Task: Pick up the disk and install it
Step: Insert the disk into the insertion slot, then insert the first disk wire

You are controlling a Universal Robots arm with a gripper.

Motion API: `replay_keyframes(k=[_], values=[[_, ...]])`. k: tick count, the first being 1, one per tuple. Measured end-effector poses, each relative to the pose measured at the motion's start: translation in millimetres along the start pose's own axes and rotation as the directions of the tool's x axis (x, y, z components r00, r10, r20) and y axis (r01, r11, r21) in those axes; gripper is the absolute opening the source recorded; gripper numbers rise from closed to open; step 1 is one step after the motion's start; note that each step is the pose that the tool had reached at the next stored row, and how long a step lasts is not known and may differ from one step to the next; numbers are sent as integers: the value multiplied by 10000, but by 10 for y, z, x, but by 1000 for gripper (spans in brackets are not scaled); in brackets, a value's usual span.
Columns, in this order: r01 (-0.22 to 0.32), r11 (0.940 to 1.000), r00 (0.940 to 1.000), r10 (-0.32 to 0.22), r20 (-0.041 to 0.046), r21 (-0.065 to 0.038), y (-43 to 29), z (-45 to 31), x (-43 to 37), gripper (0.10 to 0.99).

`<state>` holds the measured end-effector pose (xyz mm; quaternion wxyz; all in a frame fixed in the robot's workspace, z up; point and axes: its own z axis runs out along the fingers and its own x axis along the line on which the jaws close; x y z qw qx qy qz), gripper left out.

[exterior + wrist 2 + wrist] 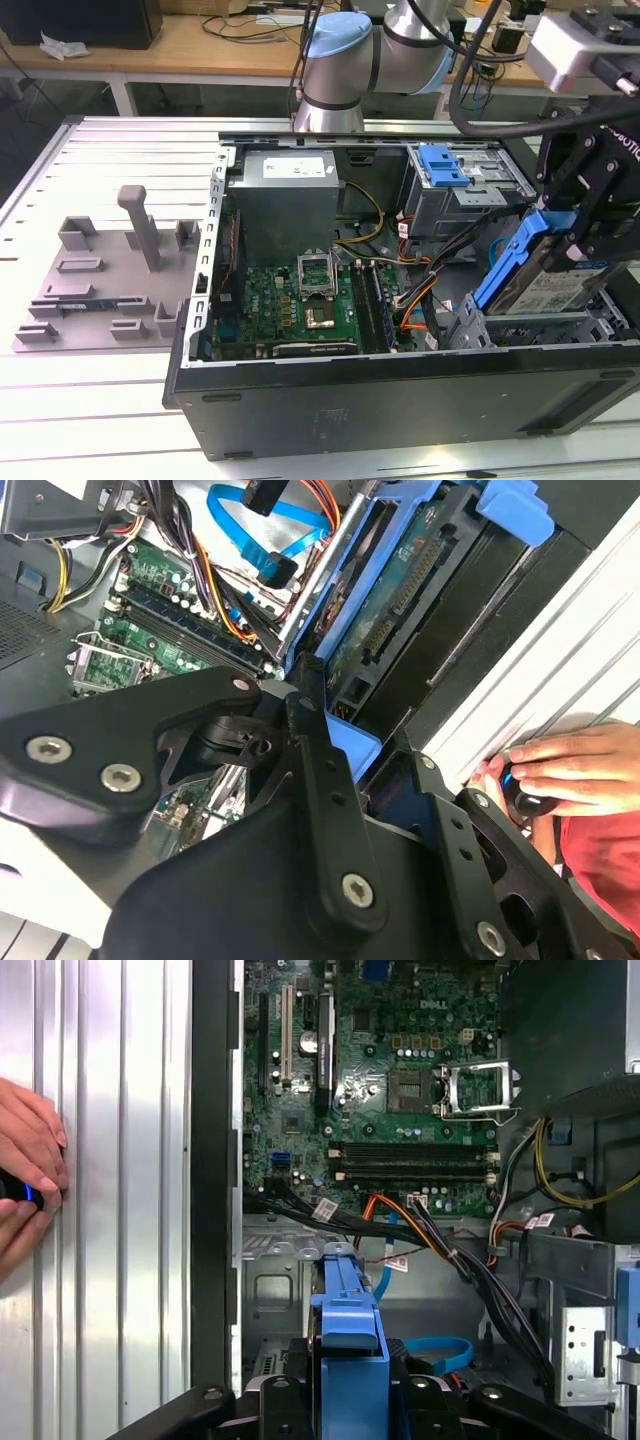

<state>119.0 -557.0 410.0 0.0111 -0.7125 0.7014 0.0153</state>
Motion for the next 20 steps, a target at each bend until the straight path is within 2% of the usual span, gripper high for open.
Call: replay_keyframes(k=[3,5,20], values=[[4,10000,10000,-4,3,0,0,27,15,373],[4,10000,10000,-4,6,0,0,28,15,502],[4,10000,10000,-4,5,0,0,29,18,502]])
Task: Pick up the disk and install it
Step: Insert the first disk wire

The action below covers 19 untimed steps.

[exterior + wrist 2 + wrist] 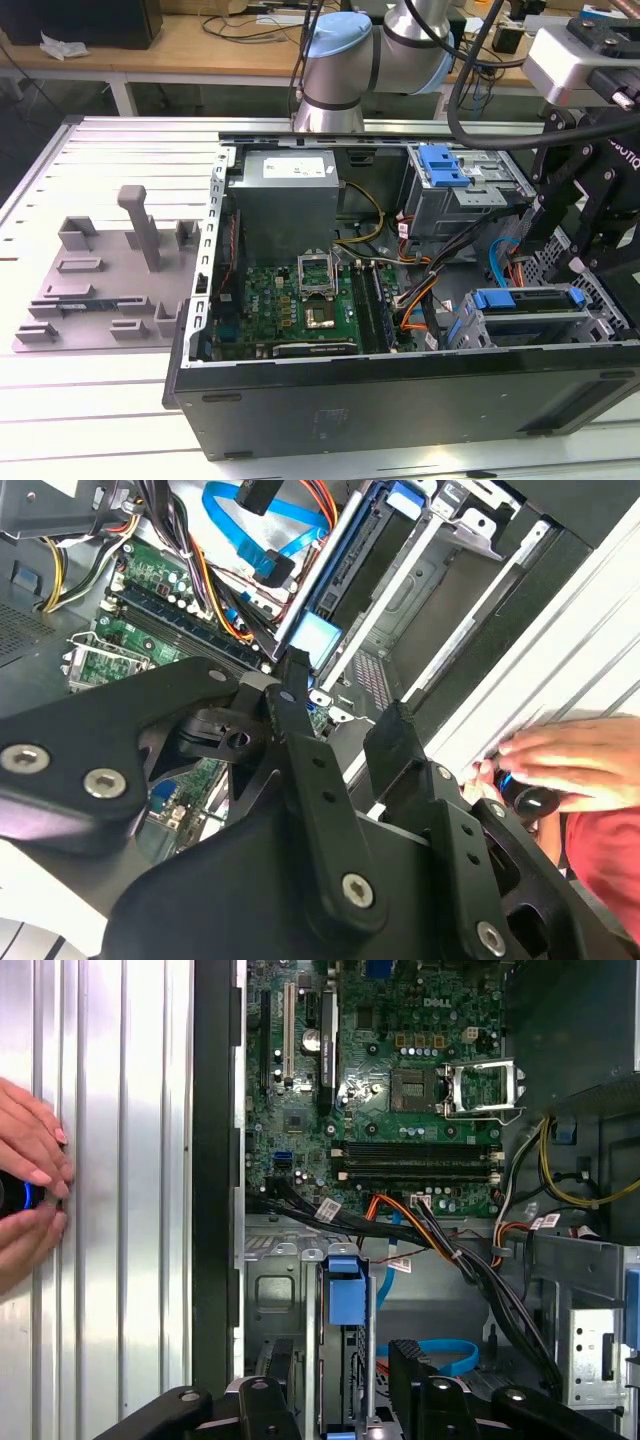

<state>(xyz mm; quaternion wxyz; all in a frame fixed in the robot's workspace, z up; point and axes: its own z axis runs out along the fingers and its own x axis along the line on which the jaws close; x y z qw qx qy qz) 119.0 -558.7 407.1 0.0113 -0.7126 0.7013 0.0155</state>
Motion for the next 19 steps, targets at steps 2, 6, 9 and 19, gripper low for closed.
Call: replay_keyframes(k=[2,6,9,19], values=[[0,10000,10000,0,-1,0,0,0,0,502],[3,10000,10000,-2,-50,64,10,6,-25,502],[-91,9993,9999,93,-60,376,13,15,-69,502],[-357,9984,9953,394,-880,437,90,81,-314,502]])
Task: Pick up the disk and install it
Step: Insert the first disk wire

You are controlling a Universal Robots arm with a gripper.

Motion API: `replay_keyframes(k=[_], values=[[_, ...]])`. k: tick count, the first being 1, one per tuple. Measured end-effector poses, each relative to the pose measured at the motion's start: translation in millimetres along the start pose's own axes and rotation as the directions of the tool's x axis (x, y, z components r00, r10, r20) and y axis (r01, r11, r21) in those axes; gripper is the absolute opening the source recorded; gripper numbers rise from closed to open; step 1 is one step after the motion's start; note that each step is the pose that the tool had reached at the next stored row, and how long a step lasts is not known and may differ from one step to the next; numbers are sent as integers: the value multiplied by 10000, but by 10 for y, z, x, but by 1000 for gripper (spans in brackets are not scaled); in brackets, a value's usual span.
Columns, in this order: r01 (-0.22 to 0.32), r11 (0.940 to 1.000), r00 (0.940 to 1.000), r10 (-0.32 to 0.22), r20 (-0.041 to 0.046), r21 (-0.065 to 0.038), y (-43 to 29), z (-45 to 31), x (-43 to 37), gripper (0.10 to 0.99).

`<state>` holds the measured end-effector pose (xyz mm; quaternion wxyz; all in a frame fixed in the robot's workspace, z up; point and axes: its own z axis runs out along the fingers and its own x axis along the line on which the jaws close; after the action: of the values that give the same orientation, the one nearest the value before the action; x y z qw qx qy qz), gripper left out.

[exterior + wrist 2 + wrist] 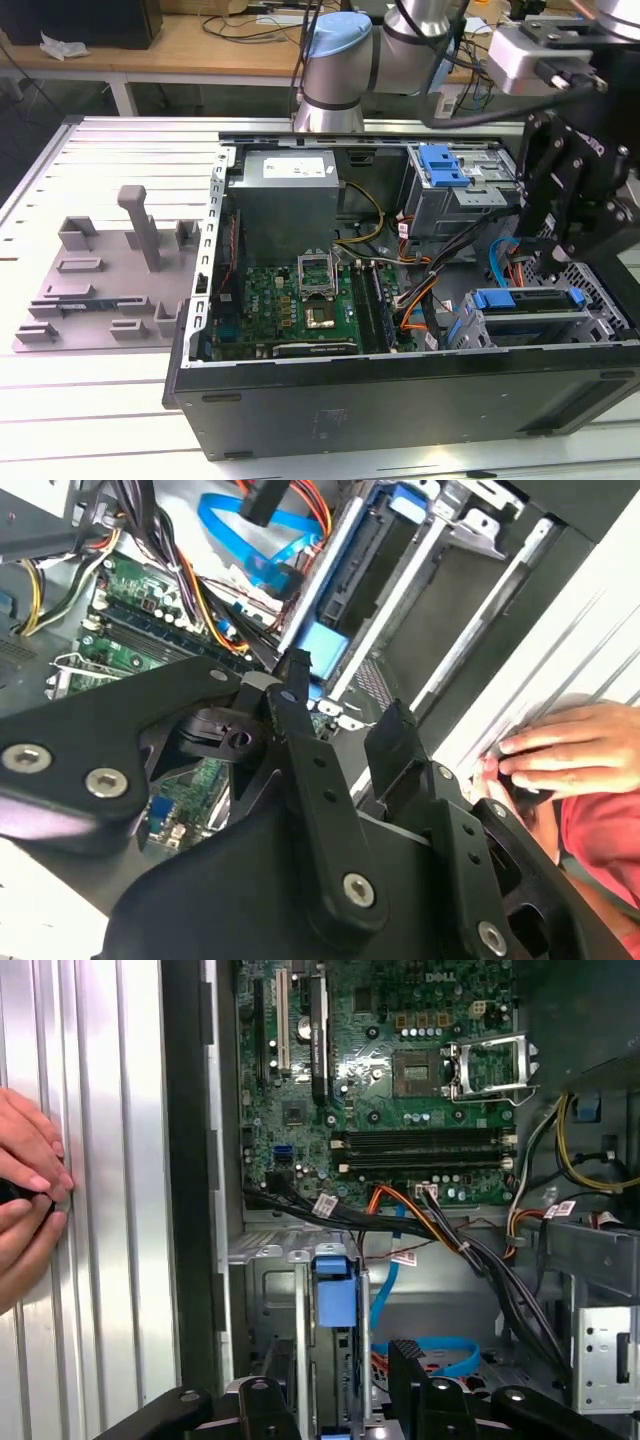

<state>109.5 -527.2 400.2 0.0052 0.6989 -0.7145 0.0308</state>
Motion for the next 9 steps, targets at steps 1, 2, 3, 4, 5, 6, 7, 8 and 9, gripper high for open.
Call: replay_keyframes(k=[1,2,3,4,5,6,7,8,9], values=[[2,10000,10000,-2,-62,1,2,-2,-42,502],[4,10000,9999,-4,-109,2,3,-1,-81,502],[6,10000,9999,-6,-160,3,5,-3,-136,502],[8,10000,9998,-8,-223,5,7,-5,-220,502],[10,10000,9996,-9,-269,5,8,-8,-280,502],[11,10000,9995,-10,-312,7,10,-8,-324,502],[19,10000,9985,-18,-543,12,11,-10,-397,502],[33,10000,9962,-31,-875,16,11,-9,-447,502],[44,10000,9932,-42,-1167,21,10,-9,-489,502]])
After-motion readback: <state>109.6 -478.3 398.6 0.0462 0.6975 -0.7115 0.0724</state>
